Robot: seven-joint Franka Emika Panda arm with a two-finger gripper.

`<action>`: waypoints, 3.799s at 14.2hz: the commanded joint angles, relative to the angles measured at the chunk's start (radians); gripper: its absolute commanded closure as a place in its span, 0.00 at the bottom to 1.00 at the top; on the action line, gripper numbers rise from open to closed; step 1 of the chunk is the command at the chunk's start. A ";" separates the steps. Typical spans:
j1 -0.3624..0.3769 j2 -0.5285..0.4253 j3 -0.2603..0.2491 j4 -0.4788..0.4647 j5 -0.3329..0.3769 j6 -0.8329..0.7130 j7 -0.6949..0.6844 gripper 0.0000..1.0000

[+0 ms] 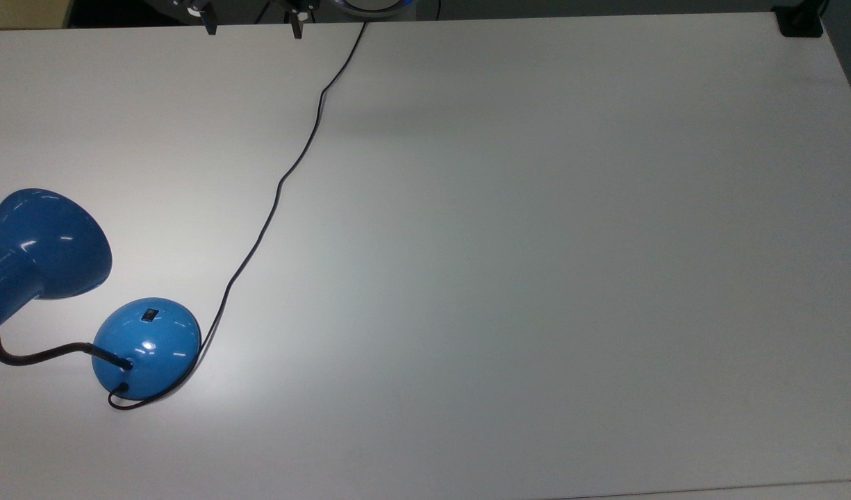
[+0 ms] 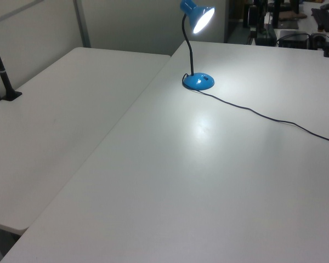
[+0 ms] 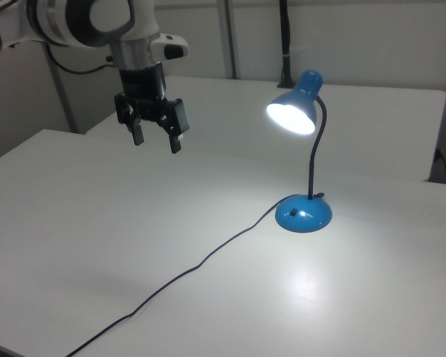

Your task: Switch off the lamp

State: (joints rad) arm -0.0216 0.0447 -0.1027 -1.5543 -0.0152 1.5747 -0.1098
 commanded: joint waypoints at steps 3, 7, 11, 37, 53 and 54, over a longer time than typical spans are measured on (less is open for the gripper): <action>-0.026 -0.006 -0.011 0.008 0.031 -0.027 -0.019 0.00; -0.027 -0.006 -0.009 0.008 0.031 -0.024 -0.025 0.00; -0.029 0.006 -0.012 0.022 0.028 -0.016 -0.054 0.00; -0.205 0.527 -0.014 0.020 0.032 0.878 -0.249 1.00; -0.175 0.673 -0.002 0.143 0.035 1.016 -0.143 1.00; -0.175 0.673 -0.002 0.141 0.034 1.016 -0.145 1.00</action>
State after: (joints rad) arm -0.2081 0.6916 -0.1000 -1.4426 0.0029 2.5772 -0.2662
